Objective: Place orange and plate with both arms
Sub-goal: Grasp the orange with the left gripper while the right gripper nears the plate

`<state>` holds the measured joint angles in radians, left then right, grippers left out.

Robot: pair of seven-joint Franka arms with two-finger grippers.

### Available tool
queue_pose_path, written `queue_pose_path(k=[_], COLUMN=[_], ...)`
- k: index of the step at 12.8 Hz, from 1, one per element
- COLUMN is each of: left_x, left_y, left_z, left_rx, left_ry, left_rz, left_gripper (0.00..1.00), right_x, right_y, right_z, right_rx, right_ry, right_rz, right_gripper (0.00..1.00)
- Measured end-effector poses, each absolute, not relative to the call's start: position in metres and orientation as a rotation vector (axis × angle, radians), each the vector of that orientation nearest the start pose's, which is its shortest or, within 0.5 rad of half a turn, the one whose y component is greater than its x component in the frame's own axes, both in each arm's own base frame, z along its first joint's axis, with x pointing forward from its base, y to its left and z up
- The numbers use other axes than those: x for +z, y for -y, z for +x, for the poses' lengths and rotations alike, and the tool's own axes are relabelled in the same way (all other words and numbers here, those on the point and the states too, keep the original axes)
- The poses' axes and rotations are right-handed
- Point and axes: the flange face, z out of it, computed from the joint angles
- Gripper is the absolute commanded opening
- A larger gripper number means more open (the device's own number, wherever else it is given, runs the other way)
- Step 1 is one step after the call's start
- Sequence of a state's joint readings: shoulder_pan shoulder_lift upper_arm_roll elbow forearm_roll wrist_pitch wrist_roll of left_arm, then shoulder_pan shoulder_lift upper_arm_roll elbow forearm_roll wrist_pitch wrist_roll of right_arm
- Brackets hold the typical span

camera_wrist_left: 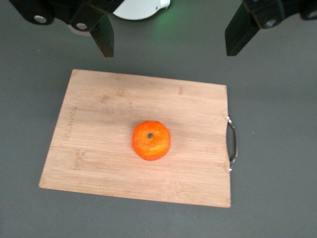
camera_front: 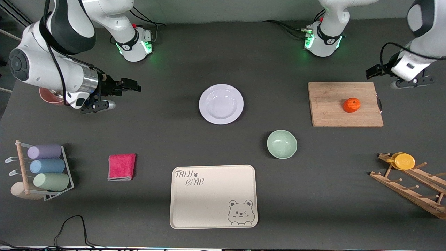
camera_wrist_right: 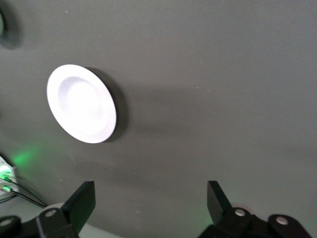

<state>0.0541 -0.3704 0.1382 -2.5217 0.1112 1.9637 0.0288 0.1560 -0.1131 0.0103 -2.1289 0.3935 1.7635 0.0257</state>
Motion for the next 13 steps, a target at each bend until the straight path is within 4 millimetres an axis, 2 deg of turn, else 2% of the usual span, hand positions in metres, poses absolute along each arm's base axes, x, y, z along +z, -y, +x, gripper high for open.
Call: queue_pose_path(k=[5, 8, 10, 13], left_x=[0.287, 0.239, 0.224, 0.218], left_y=[-0.084, -0.085, -0.085, -0.083], left_z=[0.406, 0.412, 0.412, 0.411], left_rx=[0.291, 0.297, 0.312, 0.328], left_ry=[0.136, 0.125, 0.135, 0.174], left_rz=[-3.086, -3.079, -3.082, -3.097], left_gripper=[1.00, 1.00, 1.00, 1.00], right_x=[0.416, 0.389, 0.371, 0.344], right_y=[-0.130, -0.162, -0.174, -0.173], right_z=[0.470, 0.459, 0.453, 0.455], right_rx=[0.384, 0.335, 0.318, 0.315], right_ry=[-0.101, -0.122, -0.114, -0.115], right_rz=[-2.620, -2.587, -2.546, -2.487], right_gripper=[1.00, 1.00, 1.00, 1.00])
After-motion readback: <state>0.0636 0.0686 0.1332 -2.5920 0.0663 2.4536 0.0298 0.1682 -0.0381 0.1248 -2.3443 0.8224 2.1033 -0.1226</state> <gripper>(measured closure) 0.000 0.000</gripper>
